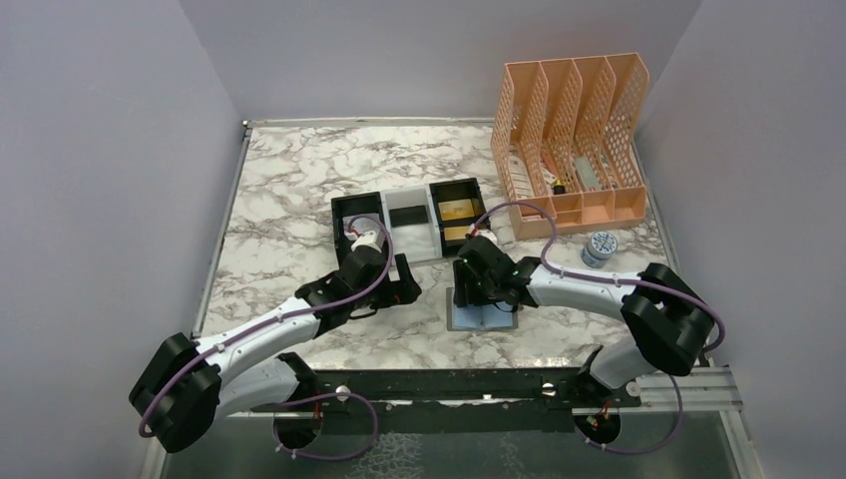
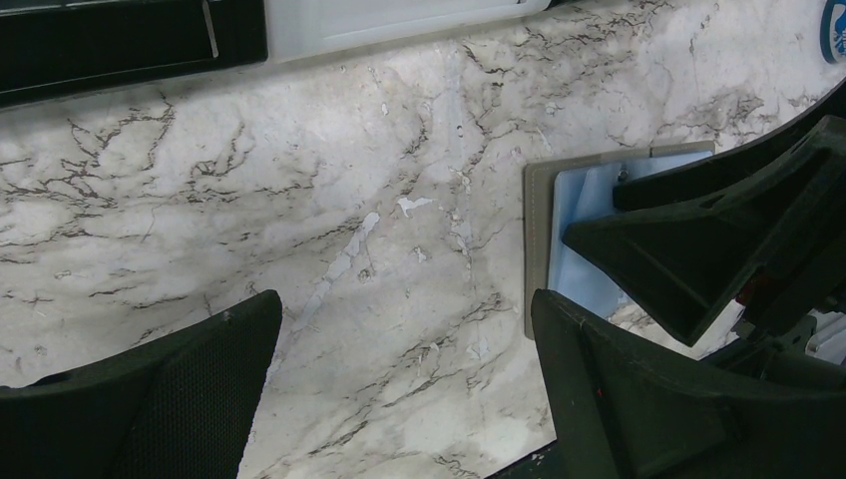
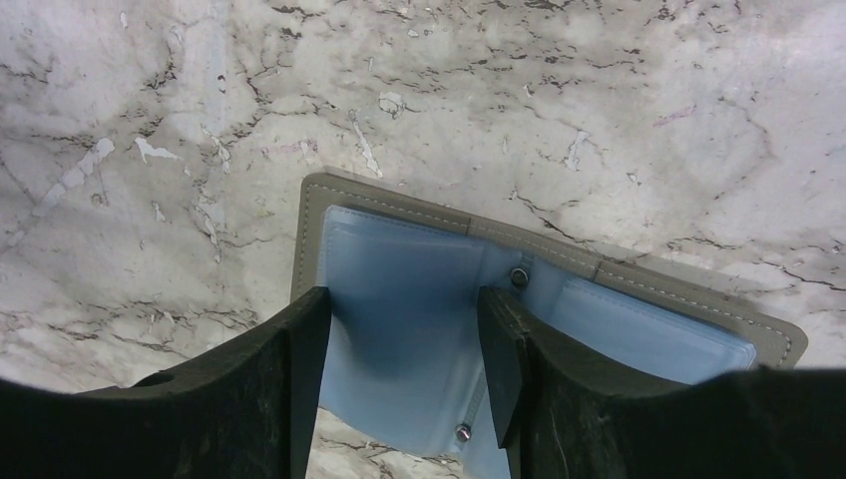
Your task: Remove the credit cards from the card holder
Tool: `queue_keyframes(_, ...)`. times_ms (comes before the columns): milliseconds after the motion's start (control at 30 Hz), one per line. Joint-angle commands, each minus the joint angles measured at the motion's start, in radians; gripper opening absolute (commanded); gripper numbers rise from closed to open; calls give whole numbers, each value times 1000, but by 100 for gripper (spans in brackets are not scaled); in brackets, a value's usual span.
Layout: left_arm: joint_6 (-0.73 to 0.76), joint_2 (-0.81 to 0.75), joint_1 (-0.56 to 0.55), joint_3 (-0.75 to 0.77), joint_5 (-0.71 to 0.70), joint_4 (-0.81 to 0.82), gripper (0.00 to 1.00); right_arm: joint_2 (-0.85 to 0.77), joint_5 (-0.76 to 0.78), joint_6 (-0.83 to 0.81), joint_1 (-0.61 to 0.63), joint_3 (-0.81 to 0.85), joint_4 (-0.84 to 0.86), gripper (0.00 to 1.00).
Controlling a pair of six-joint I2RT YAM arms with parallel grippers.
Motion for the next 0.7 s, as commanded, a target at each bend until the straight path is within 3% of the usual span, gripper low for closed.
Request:
queue_keyframes(0,1,6,6,26,25,18,99,73,90,26,4,-39,-63,54)
queue_keyframes(267,0,32,6,33,42,29,99,52,36,13,4,-52,-8,37)
queue_keyframes(400,5,50,5,42,95,73,99,22,-6,6,4,-45,14,36)
queue_keyframes(500,26,86,-2,66,161,121,98,-48,-29,-1,3,-23,4,46)
queue_keyframes(667,51,174,-66,139,194,177,94,-183,58,4,3,6,-96,65)
